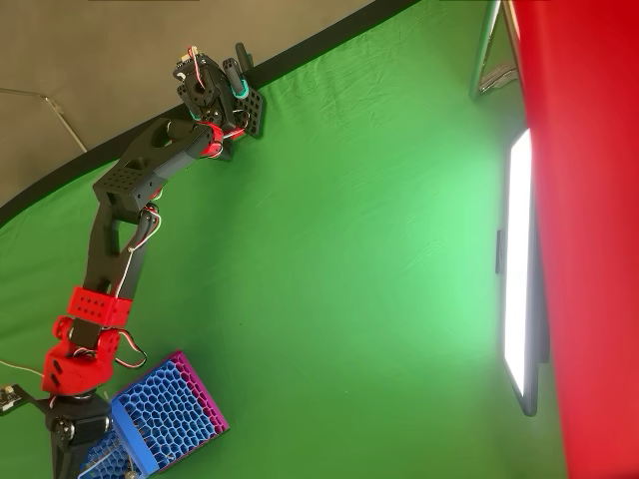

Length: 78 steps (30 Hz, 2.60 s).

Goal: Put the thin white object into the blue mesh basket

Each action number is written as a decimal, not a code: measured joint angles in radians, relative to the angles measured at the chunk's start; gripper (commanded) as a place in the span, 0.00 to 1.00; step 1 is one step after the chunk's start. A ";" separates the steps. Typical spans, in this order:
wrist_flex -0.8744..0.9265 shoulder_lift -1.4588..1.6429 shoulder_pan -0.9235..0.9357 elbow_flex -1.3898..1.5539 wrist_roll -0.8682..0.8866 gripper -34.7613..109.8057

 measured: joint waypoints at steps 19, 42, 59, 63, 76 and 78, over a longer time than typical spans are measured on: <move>0.083 0.247 -0.084 0.304 0.129 0.38; 0.086 1.062 -0.425 1.371 0.423 0.24; 0.020 1.902 -0.620 2.267 0.818 0.24; 0.098 2.120 -0.626 2.407 0.884 0.24; 0.480 2.468 -0.623 2.464 1.052 0.24; 0.518 2.480 -0.623 2.464 1.060 0.25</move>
